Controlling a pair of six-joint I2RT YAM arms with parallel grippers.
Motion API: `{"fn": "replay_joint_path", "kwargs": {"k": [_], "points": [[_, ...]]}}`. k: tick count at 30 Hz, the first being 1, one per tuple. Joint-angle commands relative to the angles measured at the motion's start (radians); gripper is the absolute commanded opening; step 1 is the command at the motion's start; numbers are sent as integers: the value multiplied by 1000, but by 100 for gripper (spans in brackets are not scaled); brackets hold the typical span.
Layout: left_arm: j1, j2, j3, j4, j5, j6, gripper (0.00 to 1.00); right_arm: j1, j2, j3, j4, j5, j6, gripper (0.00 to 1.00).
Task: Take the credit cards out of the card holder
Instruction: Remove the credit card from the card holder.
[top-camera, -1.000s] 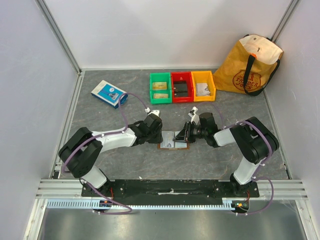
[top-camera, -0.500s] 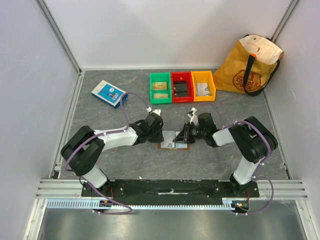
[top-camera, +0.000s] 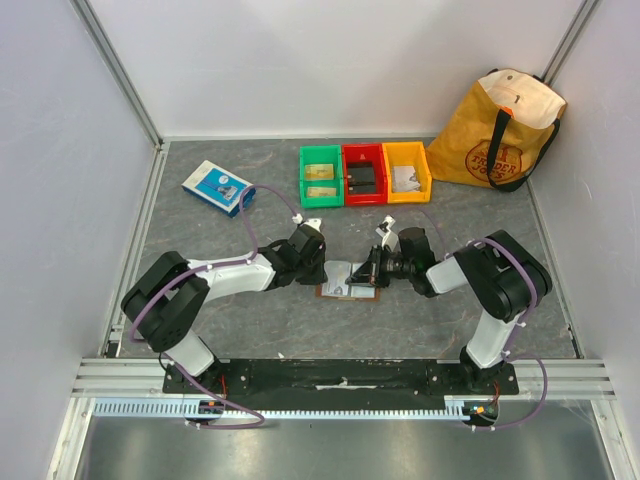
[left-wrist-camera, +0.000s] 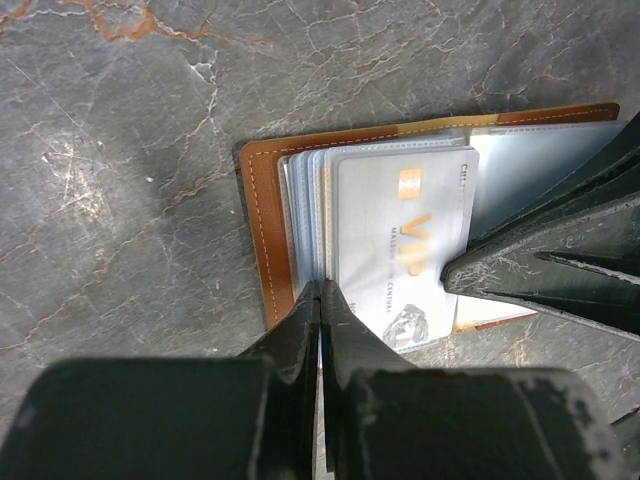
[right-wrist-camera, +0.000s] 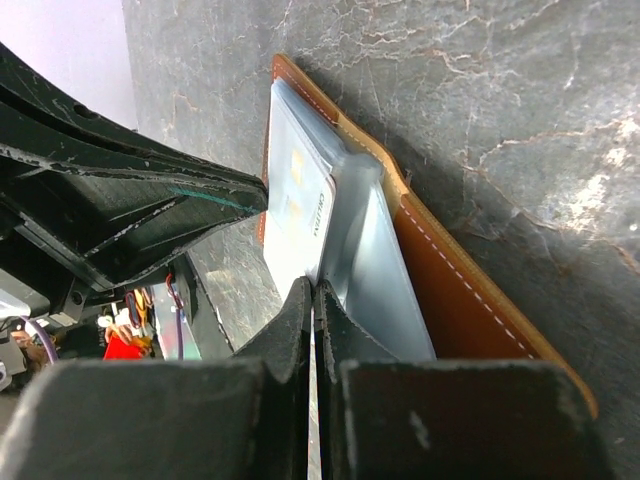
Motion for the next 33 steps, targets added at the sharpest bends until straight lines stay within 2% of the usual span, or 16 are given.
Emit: {"fn": "replay_joint_path", "kwargs": {"k": [1,9,14,19,23,30,33], "points": [[13,27,-39,-21,4,-8,2,-19,7,-8,-12,-50,-45,0],[17,-63,-73,-51,27,-24,2,-28,15,24,-124,-82,-121,0],[14,-149,-111,20,117,-48,15,-30,22,38,-150,-93,-137,0],[14,-148,-56,84,169,-31,17,-28,24,52,-181,-94,-160,0],[16,-77,-1,103,191,-10,16,-30,25,64,-209,-91,-179,0],[19,35,14,92,137,-18,4,-28,10,69,-215,-76,-176,0],[21,59,-7,81,139,-33,2,-31,-5,56,-200,-47,-161,6]]}}
